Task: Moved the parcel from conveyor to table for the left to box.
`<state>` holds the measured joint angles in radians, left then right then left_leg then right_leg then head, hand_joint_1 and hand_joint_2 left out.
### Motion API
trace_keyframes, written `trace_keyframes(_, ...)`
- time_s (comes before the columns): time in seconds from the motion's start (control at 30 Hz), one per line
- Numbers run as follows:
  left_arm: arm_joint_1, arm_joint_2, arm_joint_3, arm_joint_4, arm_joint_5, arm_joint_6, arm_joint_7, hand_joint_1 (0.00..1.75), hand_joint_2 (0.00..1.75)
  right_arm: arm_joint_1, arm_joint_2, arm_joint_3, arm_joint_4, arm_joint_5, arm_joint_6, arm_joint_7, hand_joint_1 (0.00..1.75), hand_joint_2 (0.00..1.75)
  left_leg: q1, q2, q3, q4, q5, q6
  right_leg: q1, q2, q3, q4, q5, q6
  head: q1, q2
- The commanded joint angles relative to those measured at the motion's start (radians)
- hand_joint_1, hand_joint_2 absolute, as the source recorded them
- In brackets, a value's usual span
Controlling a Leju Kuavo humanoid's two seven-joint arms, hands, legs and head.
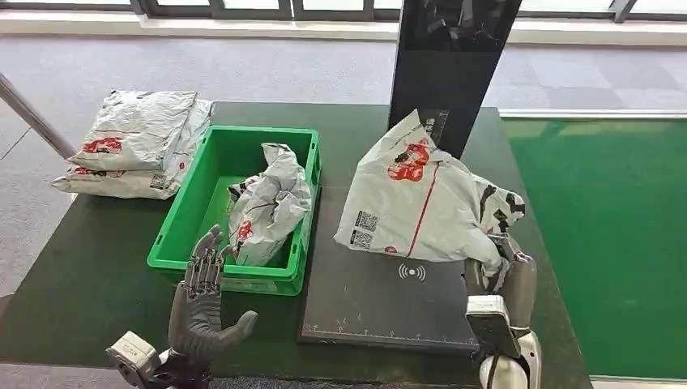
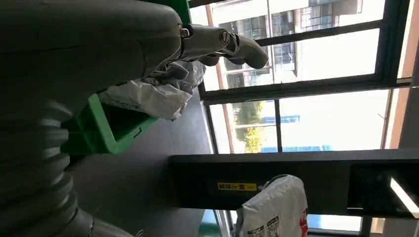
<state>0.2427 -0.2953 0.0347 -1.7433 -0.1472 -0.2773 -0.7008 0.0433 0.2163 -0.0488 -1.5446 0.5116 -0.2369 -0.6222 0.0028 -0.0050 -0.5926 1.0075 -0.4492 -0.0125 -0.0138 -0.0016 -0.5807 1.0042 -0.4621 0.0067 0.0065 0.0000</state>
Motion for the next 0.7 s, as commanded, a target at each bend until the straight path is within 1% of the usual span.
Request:
trace_keyframes(0.03, -0.016, 0.028, 0.005, 0.048, 0.002, -0.004, 0.003, 0.00, 1.75, 0.006, -0.024, 0.070, -0.007, -0.006, 0.002, 0.004, 1.75, 1.75, 0.001, 0.002, 0.005, -0.005, 0.000, 0.000, 0.001, 0.001, 0.005, -0.005, 0.001, -0.001, 0.000, 0.000)
trace_keyframes(0.07, -0.016, 0.028, 0.005, 0.048, 0.002, -0.004, 0.003, 0.00, 1.75, 0.006, -0.024, 0.070, -0.007, -0.006, 0.002, 0.004, 1.75, 1.75, 0.000, 0.000, 0.002, -0.001, 0.000, 0.000, 0.001, 0.001, 0.002, -0.002, 0.000, -0.001, 0.000, 0.000)
trace_keyframes(0.27, -0.016, 0.028, 0.005, 0.048, 0.002, -0.004, 0.003, 0.00, 1.75, 0.006, -0.024, 0.070, -0.007, -0.006, 0.002, 0.004, 1.75, 1.75, 0.000, 0.001, 0.002, -0.002, 0.000, 0.000, 0.001, 0.001, 0.002, -0.002, 0.000, -0.001, 0.000, 0.000)
trace_keyframes(0.3, -0.019, 0.026, 0.007, 0.056, 0.007, -0.018, 0.003, 0.00, 1.75, 0.015, -0.028, 0.071, -0.012, -0.013, 0.046, 0.021, 1.75, 1.75, 0.001, 0.001, 0.003, -0.003, 0.000, 0.000, 0.001, 0.001, 0.003, -0.003, 0.000, -0.001, 0.000, 0.000)
trace_keyframes(0.33, -0.051, 0.036, 0.006, 0.093, 0.004, -0.043, 0.003, 0.00, 1.75, 0.083, -0.040, 0.096, -0.034, 0.045, 0.198, 0.088, 1.75, 1.75, 0.000, 0.001, 0.002, -0.002, 0.000, 0.000, 0.000, 0.001, 0.002, -0.002, 0.000, -0.001, 0.000, 0.000)
trace_keyframes(0.4, -0.056, 0.039, 0.005, 0.100, 0.007, -0.043, 0.003, 0.00, 1.75, 0.090, -0.045, 0.105, -0.025, 0.056, 0.227, 0.091, 1.75, 1.75, 0.000, 0.000, 0.002, -0.002, 0.000, 0.000, 0.000, 0.000, 0.002, -0.002, 0.000, -0.001, 0.000, 0.000)
trace_keyframes(0.43, -0.062, 0.042, 0.006, 0.110, 0.011, -0.044, 0.003, 0.00, 1.75, 0.090, -0.054, 0.111, -0.005, 0.076, 0.264, 0.111, 1.75, 1.75, 0.001, -0.003, 0.003, -0.003, 0.001, 0.000, 0.001, -0.003, 0.004, -0.003, 0.000, -0.001, 0.000, 0.000)
trace_keyframes(0.53, -0.074, 0.042, 0.017, 0.134, 0.017, -0.046, 0.003, 0.00, 1.75, 0.084, -0.055, 0.099, 0.061, 0.150, 0.289, 0.149, 1.75, 1.75, 0.001, 0.000, 0.004, -0.004, 0.000, 0.000, 0.001, -0.001, 0.005, -0.004, 0.000, -0.001, 0.000, 0.000)
trace_keyframes(0.57, -0.084, 0.036, 0.023, 0.144, 0.013, -0.053, 0.003, 0.00, 1.75, 0.090, -0.051, 0.083, 0.078, 0.233, 0.263, 0.196, 1.75, 1.75, 0.001, 0.001, 0.003, -0.003, 0.000, 0.000, 0.001, 0.000, 0.003, -0.003, 0.000, 0.000, 0.000, 0.000)
trace_keyframes(0.6, -0.087, 0.031, 0.025, 0.145, 0.006, -0.056, 0.003, 0.00, 1.75, 0.099, -0.033, 0.052, 0.072, 0.265, 0.223, 0.220, 1.71, 1.75, 0.001, 0.000, 0.004, -0.003, 0.000, 0.000, 0.001, 0.000, 0.004, -0.004, 0.001, -0.001, 0.000, 0.000)
trace_keyframes(0.63, -0.089, 0.027, 0.026, 0.143, 0.000, -0.060, 0.003, 0.00, 1.75, 0.108, -0.023, 0.030, 0.059, 0.278, 0.205, 0.234, 1.19, 1.75, 0.001, -0.002, 0.003, -0.003, 0.000, 0.000, 0.001, -0.002, 0.004, -0.003, 0.000, 0.000, 0.000, 0.000)
trace_keyframes(0.67, -0.090, 0.021, 0.025, 0.140, -0.002, -0.063, 0.003, 0.00, 1.75, 0.125, -0.022, 0.006, 0.030, 0.297, 0.190, 0.252, 1.19, 1.75, 0.001, -0.002, 0.004, -0.004, 0.001, 0.000, 0.001, -0.002, 0.005, -0.005, 0.000, 0.000, 0.000, 0.000)
trace_keyframes(0.7, -0.090, 0.020, 0.025, 0.139, -0.002, -0.066, 0.003, 0.00, 1.75, 0.130, -0.023, 0.002, 0.019, 0.299, 0.196, 0.254, 1.19, 1.75, 0.000, -0.002, 0.002, -0.002, 0.000, 0.000, 0.000, -0.002, 0.002, -0.002, 0.000, 0.000, 0.000, 0.000)
